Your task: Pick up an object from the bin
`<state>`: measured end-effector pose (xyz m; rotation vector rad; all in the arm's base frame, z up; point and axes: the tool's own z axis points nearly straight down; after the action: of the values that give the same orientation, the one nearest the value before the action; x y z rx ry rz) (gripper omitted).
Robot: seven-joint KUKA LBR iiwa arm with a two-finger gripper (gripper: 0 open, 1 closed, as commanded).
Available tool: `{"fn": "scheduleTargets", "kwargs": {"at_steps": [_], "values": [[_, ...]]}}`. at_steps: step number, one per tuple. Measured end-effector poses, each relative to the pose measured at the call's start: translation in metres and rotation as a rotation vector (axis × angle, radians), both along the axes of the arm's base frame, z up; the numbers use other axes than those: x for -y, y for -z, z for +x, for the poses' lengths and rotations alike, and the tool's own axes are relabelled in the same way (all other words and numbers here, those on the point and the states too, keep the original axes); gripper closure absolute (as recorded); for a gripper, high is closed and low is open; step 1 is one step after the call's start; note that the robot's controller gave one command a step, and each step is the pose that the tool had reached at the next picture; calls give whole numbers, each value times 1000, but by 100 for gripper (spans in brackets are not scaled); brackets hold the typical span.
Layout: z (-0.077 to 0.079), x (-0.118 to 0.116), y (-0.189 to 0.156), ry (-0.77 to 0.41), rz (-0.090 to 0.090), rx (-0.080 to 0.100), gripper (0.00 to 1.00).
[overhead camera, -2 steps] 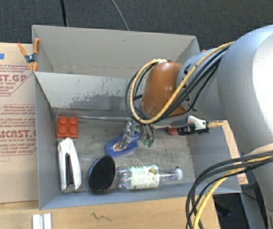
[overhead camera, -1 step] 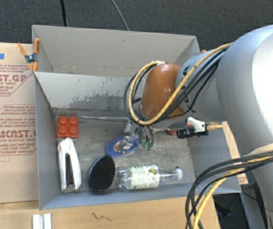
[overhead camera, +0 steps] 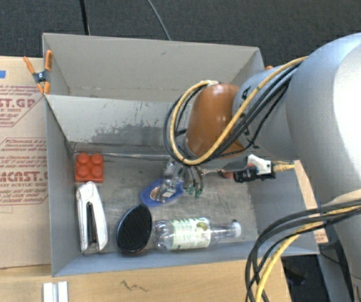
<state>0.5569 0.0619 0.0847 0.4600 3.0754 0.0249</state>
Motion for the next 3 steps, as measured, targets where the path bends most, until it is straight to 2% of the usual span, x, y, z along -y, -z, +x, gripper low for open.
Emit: {"fn": "scheduleTargets", "kwargs": {"at_steps": [1, 2, 3], "values": [[9, -7, -25, 18, -9, -31, 0], [18, -11, -34, 54, -8, -24, 0], [-7, 5, 0, -31, -11, -32, 0]]}}
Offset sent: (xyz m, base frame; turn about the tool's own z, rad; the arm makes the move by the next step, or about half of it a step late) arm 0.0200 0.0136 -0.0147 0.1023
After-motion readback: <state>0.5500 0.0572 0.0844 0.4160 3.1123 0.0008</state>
